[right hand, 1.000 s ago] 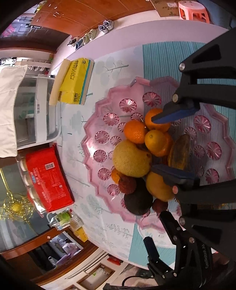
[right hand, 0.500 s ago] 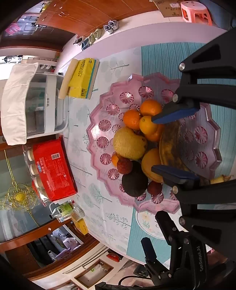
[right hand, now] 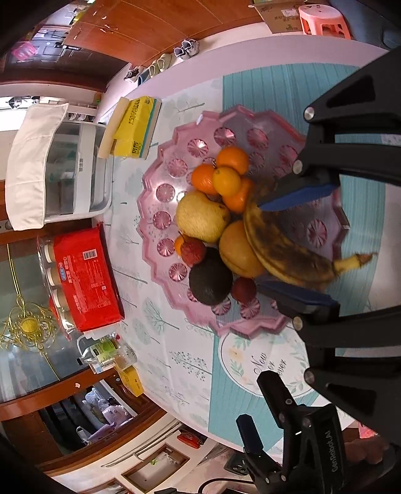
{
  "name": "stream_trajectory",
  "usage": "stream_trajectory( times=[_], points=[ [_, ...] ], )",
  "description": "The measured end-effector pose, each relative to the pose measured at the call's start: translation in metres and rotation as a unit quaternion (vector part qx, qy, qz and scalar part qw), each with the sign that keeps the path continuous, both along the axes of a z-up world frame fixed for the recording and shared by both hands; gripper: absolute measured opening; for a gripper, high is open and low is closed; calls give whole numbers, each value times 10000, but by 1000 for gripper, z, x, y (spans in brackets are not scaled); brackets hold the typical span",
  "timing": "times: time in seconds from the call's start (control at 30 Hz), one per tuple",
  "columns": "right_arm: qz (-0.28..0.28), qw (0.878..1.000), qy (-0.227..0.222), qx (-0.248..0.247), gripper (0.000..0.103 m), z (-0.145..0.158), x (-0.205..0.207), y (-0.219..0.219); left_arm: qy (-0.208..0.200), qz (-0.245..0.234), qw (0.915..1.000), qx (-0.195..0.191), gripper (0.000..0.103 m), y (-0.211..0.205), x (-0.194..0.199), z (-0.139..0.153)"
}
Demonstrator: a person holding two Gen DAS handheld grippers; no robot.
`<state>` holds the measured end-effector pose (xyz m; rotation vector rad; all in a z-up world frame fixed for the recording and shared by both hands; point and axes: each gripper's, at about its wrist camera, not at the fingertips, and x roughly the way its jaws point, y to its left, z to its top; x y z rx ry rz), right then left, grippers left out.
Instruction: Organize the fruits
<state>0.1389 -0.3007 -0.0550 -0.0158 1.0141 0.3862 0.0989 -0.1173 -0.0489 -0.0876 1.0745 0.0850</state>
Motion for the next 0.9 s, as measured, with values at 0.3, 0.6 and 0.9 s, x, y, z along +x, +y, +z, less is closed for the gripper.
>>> stream_trajectory(
  times=[0.3,0.6,0.9],
  points=[
    [49,10000,30,-58,48,14,-34,25,-26,-101,9999,88,93,18,-27,21],
    [-82,9998,-126,-105,49,53,-62,37,-248,-83,9996,97,93,29,-51,59],
    [-279,9990,-322,-98,63,81,-95,45,-392,267,9985,274,93,39,-78,76]
  ],
)
